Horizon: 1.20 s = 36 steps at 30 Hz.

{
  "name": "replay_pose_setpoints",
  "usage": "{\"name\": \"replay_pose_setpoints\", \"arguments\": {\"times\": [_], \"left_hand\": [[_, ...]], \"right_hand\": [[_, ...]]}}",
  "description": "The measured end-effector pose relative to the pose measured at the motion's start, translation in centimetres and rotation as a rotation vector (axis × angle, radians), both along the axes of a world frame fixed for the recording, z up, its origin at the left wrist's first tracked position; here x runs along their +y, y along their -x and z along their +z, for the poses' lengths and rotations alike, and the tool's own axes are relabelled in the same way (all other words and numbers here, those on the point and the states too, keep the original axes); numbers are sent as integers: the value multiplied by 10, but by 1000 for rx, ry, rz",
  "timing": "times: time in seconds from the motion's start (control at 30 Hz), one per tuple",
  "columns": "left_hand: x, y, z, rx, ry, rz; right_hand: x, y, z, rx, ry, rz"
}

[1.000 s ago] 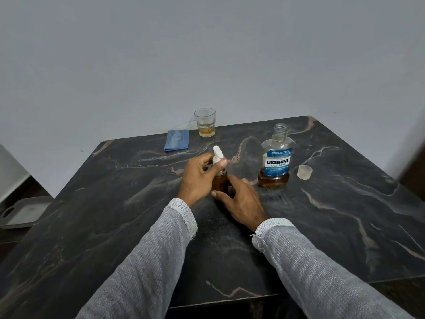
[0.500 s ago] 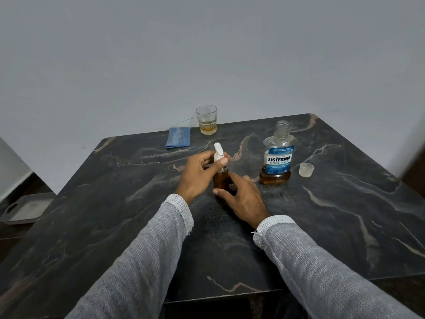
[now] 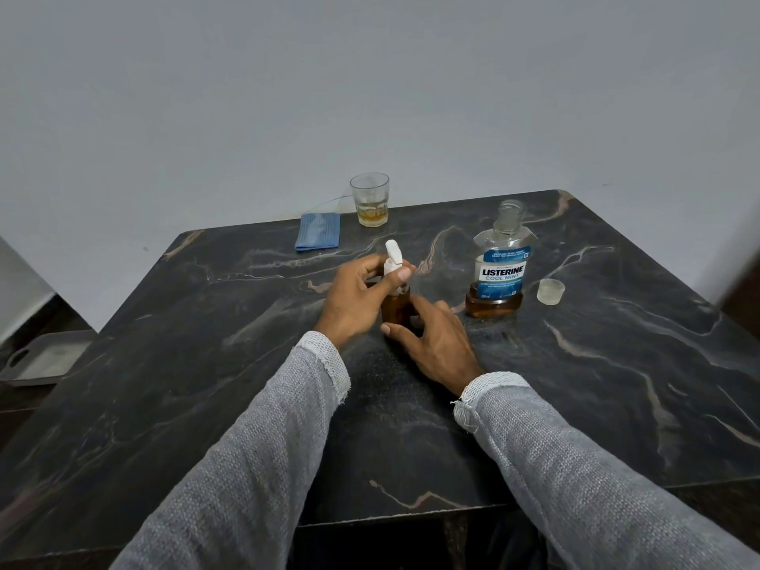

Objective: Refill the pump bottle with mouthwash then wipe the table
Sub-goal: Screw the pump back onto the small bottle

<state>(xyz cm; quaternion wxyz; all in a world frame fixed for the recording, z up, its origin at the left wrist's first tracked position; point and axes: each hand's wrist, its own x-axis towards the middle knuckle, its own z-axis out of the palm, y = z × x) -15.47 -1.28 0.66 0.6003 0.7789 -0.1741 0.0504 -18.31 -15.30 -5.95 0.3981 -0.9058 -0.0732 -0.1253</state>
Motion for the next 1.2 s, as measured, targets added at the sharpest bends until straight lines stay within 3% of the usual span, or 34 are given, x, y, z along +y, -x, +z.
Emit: {"name": "replay_pose_setpoints", "arguments": {"times": [0.47,0.73,1.07,1.2], "left_hand": [[12,2,-13,57,-61,-98],[14,5,-25,68,-137,37],[36,9,-19,142,-186,39],[32,19,-23,204,-187,116]], "right_hand": [[1,2,1,-12,-10,-1],[1,9,7,-5,-3,-18],[0,11,11,16,-16,-19],[-1,13,11,-25,-108,-39]]}}
